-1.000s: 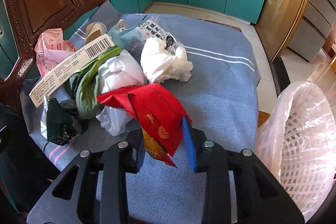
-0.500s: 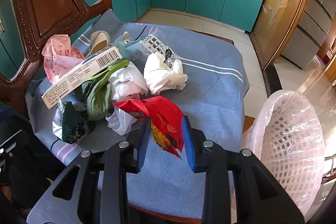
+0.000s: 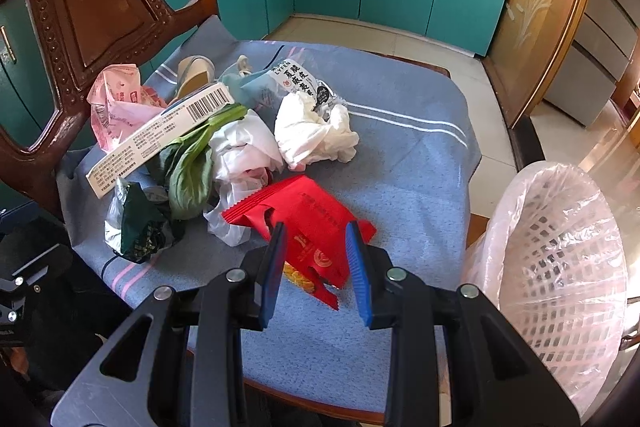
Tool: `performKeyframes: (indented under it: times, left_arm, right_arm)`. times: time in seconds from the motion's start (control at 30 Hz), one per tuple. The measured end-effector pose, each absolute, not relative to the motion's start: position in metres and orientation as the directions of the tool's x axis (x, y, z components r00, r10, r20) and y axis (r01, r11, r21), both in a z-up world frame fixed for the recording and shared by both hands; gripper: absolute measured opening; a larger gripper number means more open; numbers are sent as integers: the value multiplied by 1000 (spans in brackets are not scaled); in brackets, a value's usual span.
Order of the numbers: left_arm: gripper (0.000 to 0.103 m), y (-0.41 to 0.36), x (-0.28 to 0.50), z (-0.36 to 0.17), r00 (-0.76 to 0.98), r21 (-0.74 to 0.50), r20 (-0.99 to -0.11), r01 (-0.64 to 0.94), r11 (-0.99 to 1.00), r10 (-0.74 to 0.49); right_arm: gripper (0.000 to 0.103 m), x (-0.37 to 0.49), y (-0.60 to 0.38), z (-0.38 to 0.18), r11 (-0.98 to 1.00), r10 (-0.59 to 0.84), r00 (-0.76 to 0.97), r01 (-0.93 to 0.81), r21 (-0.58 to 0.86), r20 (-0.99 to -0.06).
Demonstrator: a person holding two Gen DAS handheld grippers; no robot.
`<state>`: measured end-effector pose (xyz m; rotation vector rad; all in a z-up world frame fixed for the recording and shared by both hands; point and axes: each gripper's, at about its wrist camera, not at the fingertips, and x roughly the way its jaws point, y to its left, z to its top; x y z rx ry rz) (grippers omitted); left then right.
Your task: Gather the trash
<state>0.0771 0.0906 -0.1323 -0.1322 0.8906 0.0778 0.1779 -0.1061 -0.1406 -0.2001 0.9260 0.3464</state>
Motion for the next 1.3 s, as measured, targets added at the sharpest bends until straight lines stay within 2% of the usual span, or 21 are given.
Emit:
performKeyframes:
  times: [0.23, 0.37, 0.57, 0.7, 0.77, 0.87, 1.2, 1.3]
  left_arm:
    - [100, 85, 80, -135, 616, -71, -787, -119, 990, 18]
    - [100, 85, 79, -136, 613, -66, -790, -124, 990, 24]
    - [100, 86, 79, -136, 610, -64, -792, -132, 989, 30]
    - [100, 85, 79, -137, 607, -59, -794, -132, 989, 34]
    - [100, 85, 78, -137, 606, -58, -795, -132, 990, 35]
    - [100, 83, 79, -137, 606, -55, -795, -129, 990, 35]
    - [100, 79, 78, -136, 611, -51, -790, -132, 990, 41]
    - [100, 76, 78, -136, 609, -47, -792, -126, 991, 40]
  right_arm:
    - [35, 181, -102, -147, 919, 223, 538, -395, -9, -813]
    - [58, 186, -94, -153, 910, 240, 525, -414, 1, -816]
    - [61, 192, -84, -165, 901, 255, 496, -433, 18, -830]
    - [61, 187, -79, -164, 893, 259, 506, -451, 4, -823]
    - [50, 184, -78, -163, 886, 262, 512, -464, -7, -818]
    - [42, 179, -81, -162, 886, 250, 525, -463, -26, -814]
    - [37, 174, -115, -146, 920, 232, 570, -392, -12, -788]
    - [31, 175, -126, -139, 931, 224, 584, -366, -7, -780]
